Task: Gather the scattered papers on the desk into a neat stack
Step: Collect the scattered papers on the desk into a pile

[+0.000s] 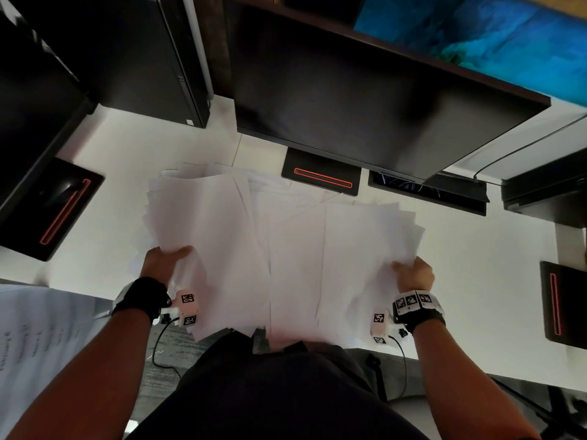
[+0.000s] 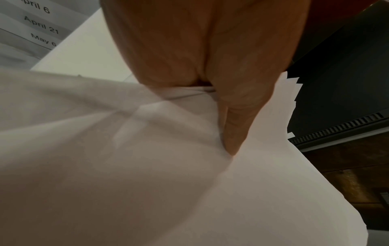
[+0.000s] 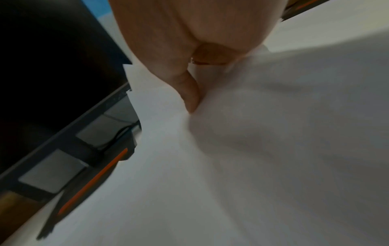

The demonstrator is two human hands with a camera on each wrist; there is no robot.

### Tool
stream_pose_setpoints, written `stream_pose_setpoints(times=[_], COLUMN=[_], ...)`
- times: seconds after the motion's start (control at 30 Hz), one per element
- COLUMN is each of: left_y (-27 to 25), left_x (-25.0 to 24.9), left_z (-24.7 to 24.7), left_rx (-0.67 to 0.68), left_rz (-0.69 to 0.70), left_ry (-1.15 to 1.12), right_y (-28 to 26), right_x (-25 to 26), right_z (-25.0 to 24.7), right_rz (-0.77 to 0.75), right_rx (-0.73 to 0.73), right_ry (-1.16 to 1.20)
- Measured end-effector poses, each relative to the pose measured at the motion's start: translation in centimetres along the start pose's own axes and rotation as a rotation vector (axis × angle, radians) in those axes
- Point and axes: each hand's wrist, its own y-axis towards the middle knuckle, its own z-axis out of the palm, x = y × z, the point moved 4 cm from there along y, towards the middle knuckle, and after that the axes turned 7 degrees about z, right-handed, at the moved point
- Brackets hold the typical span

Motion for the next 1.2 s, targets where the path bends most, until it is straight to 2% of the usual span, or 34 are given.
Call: stream_pose_setpoints(times=[0.23,0.4,0.67,0.77,1.0,1.2], left_y=[0.4,1.1,0.5,0.3,0.0,-0.7], left_x=[0.6,1.3,0.9,0.7,0.1,-1.4], left_z=[-0.2,-0.6,-0.6,-0.7,-0.9,-0.8], left_rx=[0.006,-0.003,-0.009,-0.006,0.012,0.009], left_rz=[-0.001,-0.011,-0.025,-0.034,-0.037,-0.037], left_ry=[-0.016,-0.003,0.017,0.022,-0.02,-0.018], right_y=[-1.8,-3.2,-6.4,-8.5,-10.2,-10.2], right_x=[0.3,0.4,5.6,8.4,12.4,14.8], right_z=[-4.1,-6.0,-9.4,-8.6,-4.7,-7.7], right_rz=[-0.124,-0.155,-0.282,-0.312,-0.325,-0.354], right_rx=[-0.125,-0.049,0.048,0.117,0.17,0.102], right_ry=[0.166,0.509,0.714,0.711,0.612,0.554])
